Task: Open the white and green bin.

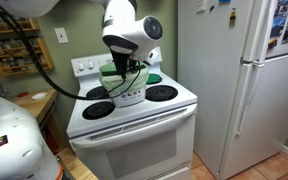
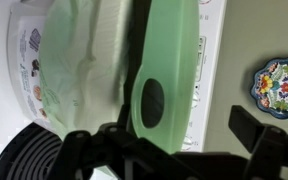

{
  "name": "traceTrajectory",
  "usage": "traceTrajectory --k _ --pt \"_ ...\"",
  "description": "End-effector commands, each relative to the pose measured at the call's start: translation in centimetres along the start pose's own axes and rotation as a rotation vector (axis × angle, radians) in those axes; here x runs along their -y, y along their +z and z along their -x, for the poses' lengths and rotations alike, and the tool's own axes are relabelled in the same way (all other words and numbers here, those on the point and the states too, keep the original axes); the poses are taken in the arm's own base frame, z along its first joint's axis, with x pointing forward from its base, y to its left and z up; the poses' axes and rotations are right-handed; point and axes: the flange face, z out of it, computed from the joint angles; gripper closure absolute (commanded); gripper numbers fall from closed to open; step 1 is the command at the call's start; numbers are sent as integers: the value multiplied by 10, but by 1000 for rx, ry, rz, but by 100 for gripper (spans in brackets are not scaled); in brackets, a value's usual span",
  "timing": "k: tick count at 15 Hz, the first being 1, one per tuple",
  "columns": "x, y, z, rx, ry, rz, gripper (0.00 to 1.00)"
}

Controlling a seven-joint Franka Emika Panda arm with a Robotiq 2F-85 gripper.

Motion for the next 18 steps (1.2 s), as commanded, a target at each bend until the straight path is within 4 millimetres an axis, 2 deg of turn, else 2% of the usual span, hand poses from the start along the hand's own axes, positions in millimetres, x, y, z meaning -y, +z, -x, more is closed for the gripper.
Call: traceTrajectory --k 1,5,8,10,13,18 --pt "24 -14 1 -35 41 62 0" --pt "52 -24 -7 -58 51 118 0" --pt "55 -21 -10 -41 85 165 0" --pt "36 -19 -8 -6 113 254 0" --pt "7 -6 -5 61 145 284 0" --pt "-21 14 -2 136 122 203 0"
